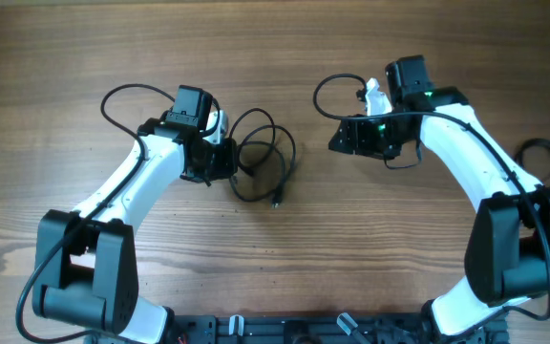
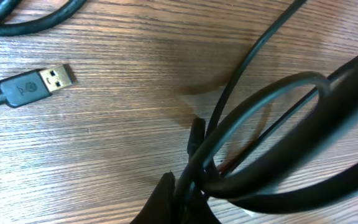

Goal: Untangle cables

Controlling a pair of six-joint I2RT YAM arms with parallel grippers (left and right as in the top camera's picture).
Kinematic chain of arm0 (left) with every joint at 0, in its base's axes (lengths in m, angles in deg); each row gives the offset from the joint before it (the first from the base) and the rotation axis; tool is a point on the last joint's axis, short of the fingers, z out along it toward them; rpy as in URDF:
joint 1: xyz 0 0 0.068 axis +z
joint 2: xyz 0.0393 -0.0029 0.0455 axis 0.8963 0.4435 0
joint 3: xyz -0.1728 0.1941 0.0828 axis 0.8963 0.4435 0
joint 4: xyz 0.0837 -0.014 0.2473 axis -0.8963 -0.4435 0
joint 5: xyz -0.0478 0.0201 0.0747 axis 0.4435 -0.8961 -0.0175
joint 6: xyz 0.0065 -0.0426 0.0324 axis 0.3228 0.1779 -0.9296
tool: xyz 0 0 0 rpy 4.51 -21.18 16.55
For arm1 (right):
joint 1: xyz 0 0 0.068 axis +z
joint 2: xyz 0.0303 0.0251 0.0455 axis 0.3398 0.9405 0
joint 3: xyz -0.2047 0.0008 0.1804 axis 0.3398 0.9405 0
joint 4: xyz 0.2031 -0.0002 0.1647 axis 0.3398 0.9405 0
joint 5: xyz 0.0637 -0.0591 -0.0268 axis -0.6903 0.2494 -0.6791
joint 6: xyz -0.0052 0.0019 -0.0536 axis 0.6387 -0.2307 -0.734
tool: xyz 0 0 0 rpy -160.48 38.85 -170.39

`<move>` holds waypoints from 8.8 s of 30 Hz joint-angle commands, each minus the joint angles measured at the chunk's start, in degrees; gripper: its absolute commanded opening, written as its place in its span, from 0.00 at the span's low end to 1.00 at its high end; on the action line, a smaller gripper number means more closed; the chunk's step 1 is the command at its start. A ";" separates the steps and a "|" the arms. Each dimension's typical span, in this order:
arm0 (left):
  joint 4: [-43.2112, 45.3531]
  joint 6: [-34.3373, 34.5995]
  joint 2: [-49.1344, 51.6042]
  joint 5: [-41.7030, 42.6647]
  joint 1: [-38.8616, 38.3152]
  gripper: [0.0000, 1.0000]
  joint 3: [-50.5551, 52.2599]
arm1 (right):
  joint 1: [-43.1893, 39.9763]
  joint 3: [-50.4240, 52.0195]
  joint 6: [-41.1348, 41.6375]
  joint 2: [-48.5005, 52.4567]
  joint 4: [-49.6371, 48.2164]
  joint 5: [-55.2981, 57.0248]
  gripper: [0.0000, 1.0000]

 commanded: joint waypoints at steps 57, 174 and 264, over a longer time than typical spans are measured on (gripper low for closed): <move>6.49 2.51 0.66 15.15 -1.60 0.80 0.46 | -4.96 -0.04 1.97 -0.59 3.65 4.50 0.04; 18.10 16.85 0.96 -21.77 2.38 0.04 0.48 | -6.60 -3.63 8.26 -4.33 0.33 17.11 1.00; 8.07 17.05 -9.73 -4.02 11.37 1.00 -2.97 | 23.67 -3.65 2.01 9.64 -9.16 19.08 0.39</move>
